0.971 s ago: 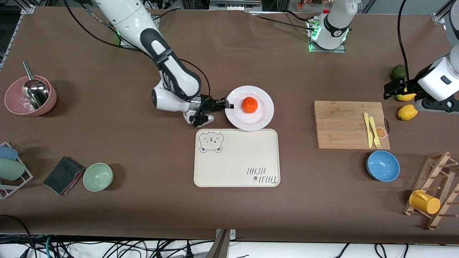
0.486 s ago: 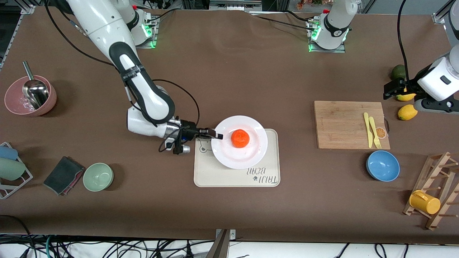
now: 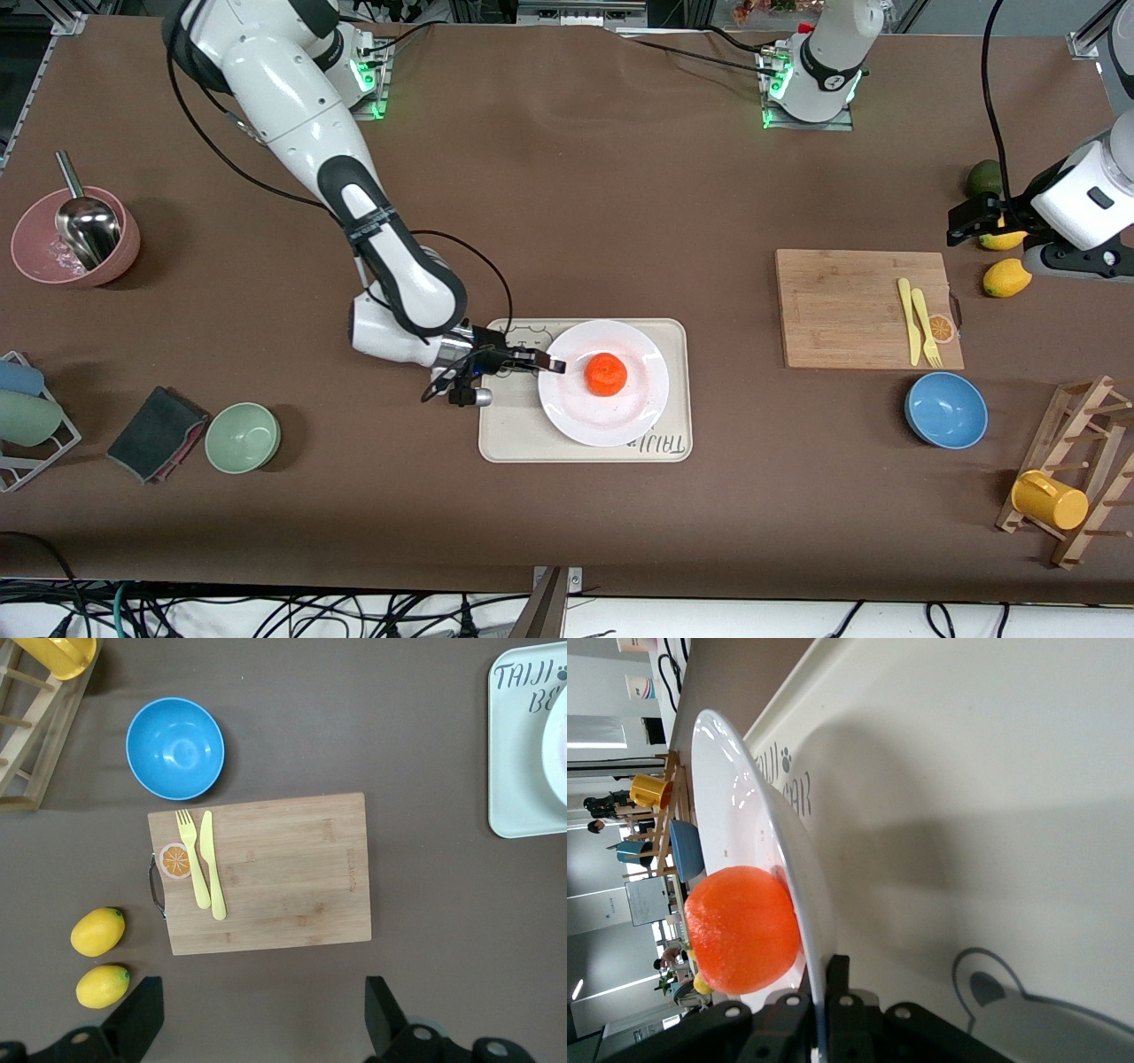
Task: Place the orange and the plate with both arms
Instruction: 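Slide the plate with the right gripper onto the cream tray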
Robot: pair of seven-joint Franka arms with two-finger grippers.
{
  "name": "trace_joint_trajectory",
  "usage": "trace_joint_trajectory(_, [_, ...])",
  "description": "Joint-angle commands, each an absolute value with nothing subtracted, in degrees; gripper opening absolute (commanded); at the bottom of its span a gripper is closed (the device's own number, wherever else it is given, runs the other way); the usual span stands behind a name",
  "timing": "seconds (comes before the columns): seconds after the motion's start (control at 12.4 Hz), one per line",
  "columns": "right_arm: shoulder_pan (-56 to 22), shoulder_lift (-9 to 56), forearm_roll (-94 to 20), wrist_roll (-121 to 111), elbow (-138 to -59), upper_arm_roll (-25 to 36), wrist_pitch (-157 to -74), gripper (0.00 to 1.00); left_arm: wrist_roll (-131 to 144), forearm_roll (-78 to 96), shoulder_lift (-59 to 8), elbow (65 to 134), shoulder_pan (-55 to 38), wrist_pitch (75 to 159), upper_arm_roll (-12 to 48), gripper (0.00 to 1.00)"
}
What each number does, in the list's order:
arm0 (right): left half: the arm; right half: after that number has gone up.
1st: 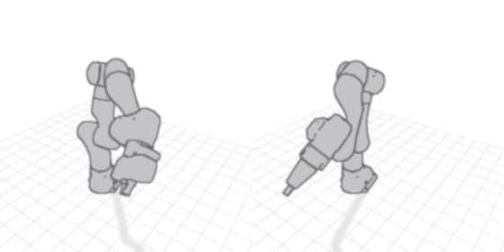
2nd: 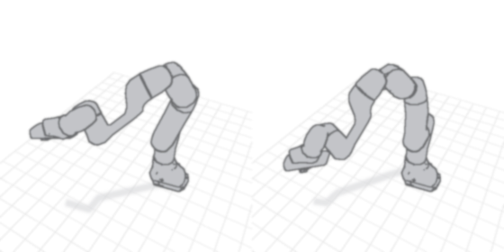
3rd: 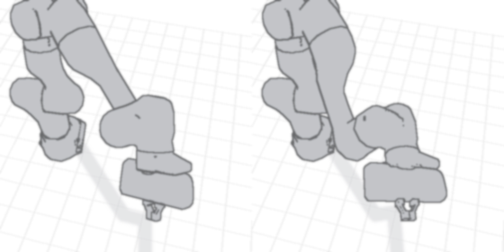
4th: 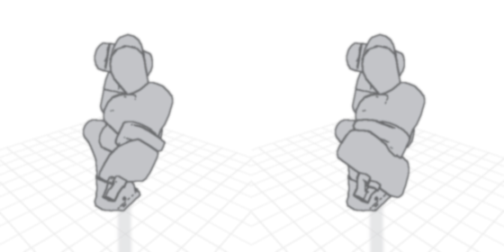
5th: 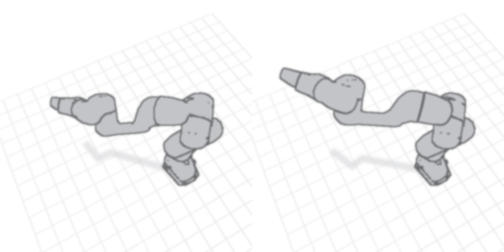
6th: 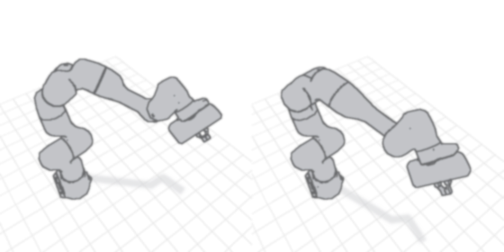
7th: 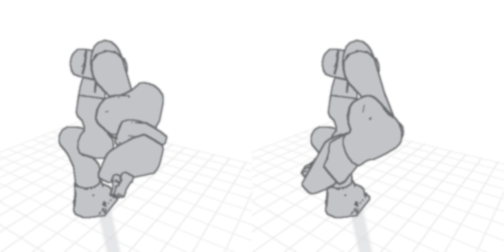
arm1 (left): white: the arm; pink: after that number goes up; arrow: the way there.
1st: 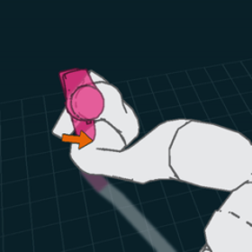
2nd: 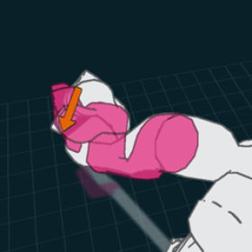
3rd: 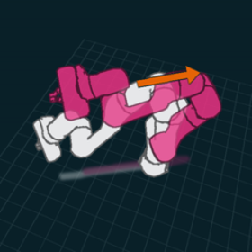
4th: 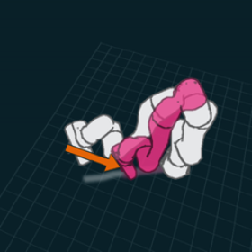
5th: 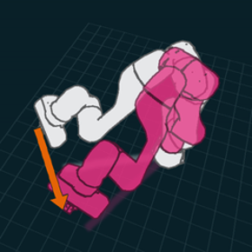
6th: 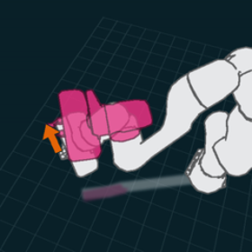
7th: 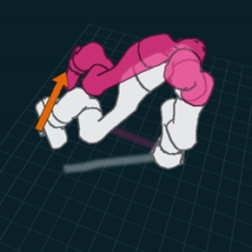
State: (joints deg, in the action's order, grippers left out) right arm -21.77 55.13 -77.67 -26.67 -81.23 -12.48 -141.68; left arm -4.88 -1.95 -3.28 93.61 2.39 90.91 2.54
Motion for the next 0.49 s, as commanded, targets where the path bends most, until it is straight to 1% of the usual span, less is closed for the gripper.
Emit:
trace_joint_trajectory(0.0, [-22.41, 55.55, -76.64, -25.05, -79.19, -12.22, -142.38, 0.12, -6.15, -1.14, -3.25, 93.08, 2.64, 90.7, 2.72, 1.0])
trace_joint_trajectory(0.16, [-22.06, 55.55, -76.64, -25.14, -79.19, -12.04, -142.3, 0.86, -6.07, -1.14, -3.25, 93.08, 2.64, 90.7, 2.72, 1.0])
trace_joint_trajectory(0.24, [-21.89, 55.2, -75.68, -25.48, -79.28, -12.04, -142.38, 1.0, -6.06, -1.14, -3.25, 93.08, 2.64, 90.7, 2.72, 1.0])
trace_joint_trajectory(0.4, [-21.8, 54.15, -68.86, -24.97, -79.19, -11.34, -142.3, 1.0, -6.06, -1.14, -3.25, 93.08, 2.55, 90.7, 2.72, 1.0])
